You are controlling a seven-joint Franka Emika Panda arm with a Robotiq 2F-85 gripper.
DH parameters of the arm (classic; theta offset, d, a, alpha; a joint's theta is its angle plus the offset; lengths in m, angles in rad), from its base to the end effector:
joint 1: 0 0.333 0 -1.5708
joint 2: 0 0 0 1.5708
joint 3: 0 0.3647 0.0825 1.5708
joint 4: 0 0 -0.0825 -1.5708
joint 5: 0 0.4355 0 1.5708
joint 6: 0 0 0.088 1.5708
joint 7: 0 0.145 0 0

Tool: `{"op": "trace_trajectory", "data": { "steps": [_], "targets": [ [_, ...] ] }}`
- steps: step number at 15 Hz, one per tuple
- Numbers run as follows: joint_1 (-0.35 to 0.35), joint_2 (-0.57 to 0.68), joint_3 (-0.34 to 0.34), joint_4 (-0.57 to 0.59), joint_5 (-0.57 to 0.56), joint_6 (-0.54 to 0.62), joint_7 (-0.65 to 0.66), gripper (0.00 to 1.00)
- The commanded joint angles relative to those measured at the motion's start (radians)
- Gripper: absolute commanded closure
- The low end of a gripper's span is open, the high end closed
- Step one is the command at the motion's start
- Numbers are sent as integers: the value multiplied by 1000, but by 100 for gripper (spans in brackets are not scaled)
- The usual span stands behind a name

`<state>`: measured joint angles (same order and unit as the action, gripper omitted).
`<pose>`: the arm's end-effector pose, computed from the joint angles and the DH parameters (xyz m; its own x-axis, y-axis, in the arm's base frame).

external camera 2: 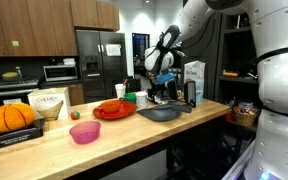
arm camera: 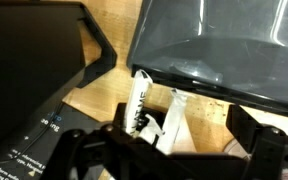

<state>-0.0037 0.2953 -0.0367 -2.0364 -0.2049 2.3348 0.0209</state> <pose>0.6456 -0.0346 0.2735 0.9966 0.0816 -0.0054 0.0814 -0.9841 0.1580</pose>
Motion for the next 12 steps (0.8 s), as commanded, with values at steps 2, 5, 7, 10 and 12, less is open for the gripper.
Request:
{"op": "trace_trajectory", "data": {
  "steps": [2, 5, 7, 10, 12],
  "targets": [
    [-9, 25, -6, 22, 0, 23, -32, 0],
    [-13, 49, -9, 48, 0, 30, -44, 0],
    [-15, 65, -11, 66, 3, 34, -49, 0],
    [-17, 86, -13, 93, 7, 33, -58, 0],
    [-19, 98, -13, 108, 7, 33, -62, 27]
  ]
}}
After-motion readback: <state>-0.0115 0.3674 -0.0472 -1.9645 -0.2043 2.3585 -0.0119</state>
